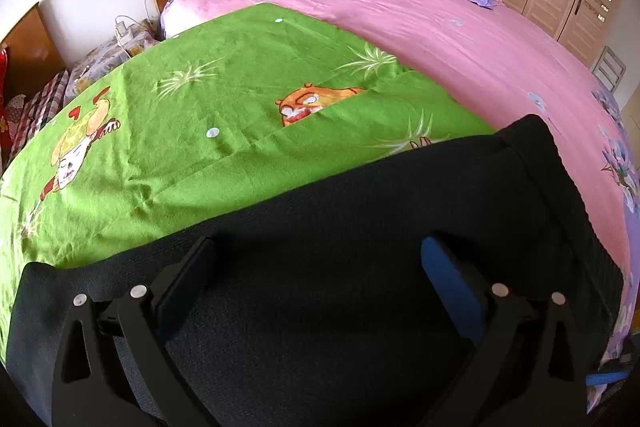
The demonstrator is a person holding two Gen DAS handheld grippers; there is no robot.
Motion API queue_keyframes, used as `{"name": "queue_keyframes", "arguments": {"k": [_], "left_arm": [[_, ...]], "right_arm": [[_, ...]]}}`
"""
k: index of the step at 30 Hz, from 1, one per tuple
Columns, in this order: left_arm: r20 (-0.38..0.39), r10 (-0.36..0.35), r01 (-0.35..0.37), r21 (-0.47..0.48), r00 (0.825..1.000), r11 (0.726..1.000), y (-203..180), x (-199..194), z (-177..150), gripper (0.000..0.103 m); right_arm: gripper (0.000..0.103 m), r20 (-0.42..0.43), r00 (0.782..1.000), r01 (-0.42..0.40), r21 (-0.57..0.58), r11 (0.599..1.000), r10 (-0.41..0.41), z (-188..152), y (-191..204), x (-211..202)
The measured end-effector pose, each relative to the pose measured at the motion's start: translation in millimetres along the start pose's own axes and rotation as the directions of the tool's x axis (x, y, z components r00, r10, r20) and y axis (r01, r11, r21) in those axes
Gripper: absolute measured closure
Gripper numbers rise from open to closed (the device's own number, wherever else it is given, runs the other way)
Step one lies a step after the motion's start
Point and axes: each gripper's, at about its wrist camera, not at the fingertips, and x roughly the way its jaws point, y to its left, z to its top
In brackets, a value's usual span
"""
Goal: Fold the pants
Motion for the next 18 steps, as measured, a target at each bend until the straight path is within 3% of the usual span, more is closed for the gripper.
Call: {"name": "queue_keyframes", "arguments": {"k": [7, 13, 18], "left_arm": [[0.002, -0.004, 0.004, -0.006, 1.000, 1.000, 0.2, -2.0, -1.5, 0.001], [0.005, -0.001, 0.001, -0.014, 1.000, 1.000, 2.1, -4.9, -2.1, 0.001], [0.065, 0.086, -0.083, -0.045, 0.994, 0.996, 21.6, -49.0, -18.0, 0.002]], "right_arm": [[0.006, 0.012, 1.000, -0.014, 0.002, 1.000, 0.014, -8.7, -2.8, -5.1], [0.006, -0.025, 0.998, 0.052, -0.045, 0.998, -0.053, -11.3, 9.8, -0.5], [0.006, -0.056, 0.993, 0.104, -0.046, 0.994, -0.106, -8.6, 17.2, -8.4]]}}
